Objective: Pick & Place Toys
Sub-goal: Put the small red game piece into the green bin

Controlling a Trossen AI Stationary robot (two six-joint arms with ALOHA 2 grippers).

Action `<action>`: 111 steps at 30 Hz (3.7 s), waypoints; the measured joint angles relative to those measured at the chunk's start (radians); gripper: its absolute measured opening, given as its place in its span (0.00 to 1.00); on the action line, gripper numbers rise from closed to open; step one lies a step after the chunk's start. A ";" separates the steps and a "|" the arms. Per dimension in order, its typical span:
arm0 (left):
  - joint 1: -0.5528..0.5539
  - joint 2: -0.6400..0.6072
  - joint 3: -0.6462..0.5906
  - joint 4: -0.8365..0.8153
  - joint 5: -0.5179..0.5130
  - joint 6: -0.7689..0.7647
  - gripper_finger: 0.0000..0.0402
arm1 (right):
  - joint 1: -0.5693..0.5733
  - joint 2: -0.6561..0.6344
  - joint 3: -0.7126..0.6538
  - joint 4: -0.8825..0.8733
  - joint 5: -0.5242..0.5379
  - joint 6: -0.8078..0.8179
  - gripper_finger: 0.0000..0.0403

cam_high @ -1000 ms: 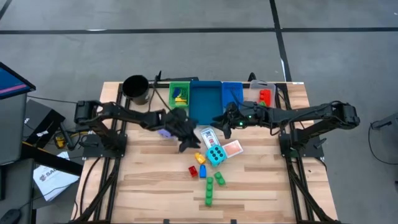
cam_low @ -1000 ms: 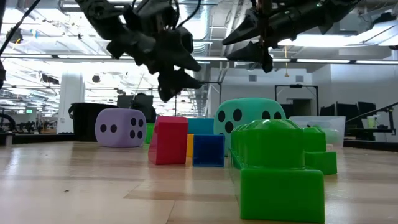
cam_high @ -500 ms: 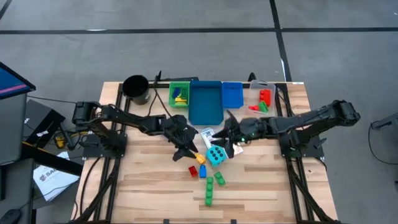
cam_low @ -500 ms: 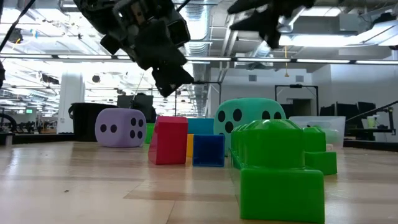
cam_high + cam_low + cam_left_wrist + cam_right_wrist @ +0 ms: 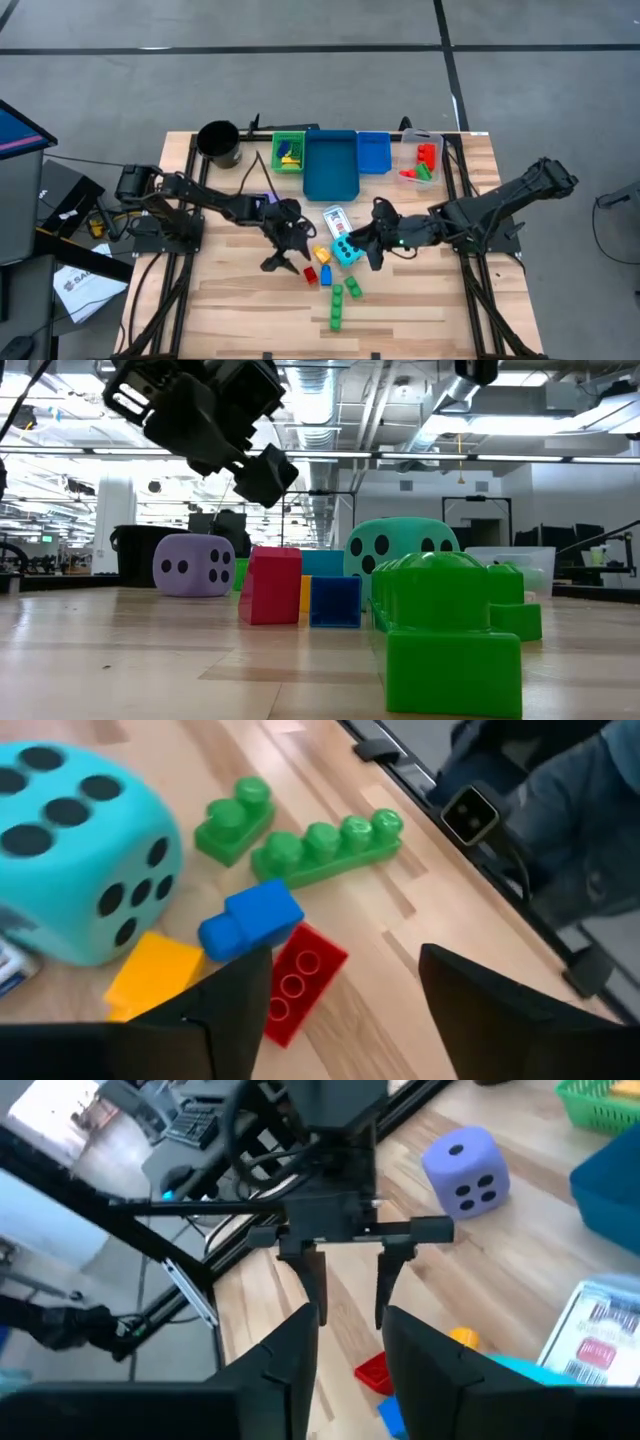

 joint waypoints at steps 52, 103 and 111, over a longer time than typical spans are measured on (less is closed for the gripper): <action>-0.113 0.266 0.002 0.209 -0.163 0.176 0.69 | -0.009 0.002 0.000 0.007 0.003 0.144 0.59; 0.135 -0.346 0.001 -0.161 -0.533 0.127 0.32 | -0.010 0.003 0.000 -0.051 0.059 0.130 0.59; 0.304 -0.407 0.003 -0.172 -0.721 0.095 0.33 | -0.009 0.003 0.000 -0.044 0.077 0.117 0.59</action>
